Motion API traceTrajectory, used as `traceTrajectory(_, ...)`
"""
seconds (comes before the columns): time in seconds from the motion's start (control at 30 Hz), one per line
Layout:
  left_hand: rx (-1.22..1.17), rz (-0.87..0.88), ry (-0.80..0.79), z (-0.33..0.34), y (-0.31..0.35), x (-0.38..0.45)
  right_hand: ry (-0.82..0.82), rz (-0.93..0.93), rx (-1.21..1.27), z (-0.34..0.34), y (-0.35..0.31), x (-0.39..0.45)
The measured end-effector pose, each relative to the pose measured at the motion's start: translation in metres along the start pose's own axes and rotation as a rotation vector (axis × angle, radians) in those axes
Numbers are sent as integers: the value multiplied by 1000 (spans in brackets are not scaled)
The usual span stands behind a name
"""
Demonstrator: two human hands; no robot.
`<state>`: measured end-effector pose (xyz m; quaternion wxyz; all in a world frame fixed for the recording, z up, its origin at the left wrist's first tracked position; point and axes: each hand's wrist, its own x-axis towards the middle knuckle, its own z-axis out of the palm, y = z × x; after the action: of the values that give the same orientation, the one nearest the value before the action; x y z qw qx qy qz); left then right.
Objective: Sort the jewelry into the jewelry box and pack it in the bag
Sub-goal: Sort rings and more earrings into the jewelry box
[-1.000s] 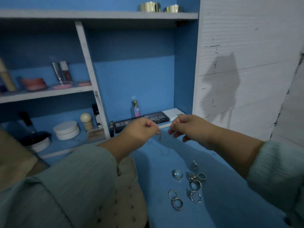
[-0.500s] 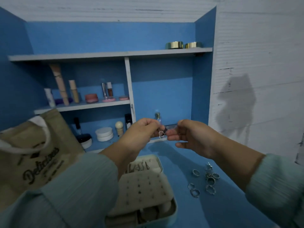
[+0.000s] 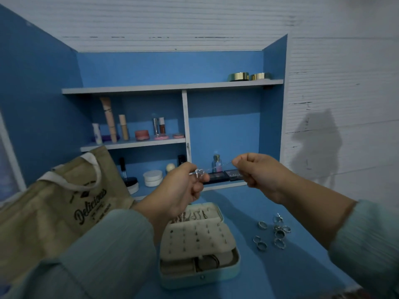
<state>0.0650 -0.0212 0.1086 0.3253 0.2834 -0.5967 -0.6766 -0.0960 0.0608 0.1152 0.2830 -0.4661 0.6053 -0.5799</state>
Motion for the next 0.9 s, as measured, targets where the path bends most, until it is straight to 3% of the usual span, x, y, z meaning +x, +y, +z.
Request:
traceTrajectory(0.27, 3, 7, 2, -11, -2, -11, 78, 25, 98, -9, -16, -6)
traceTrajectory(0.5, -546, 176, 120, -15, -2, -17, 122, 91, 179, -9, -12, -7)
traceTrajectory(0.6, -679, 253, 187, -13, 0, -19, 122, 107, 252, -7, -9, -7)
traceTrajectory(0.9, -661, 303, 322, -14, -11, -18, 205, 128, 363, -5, -4, -6)
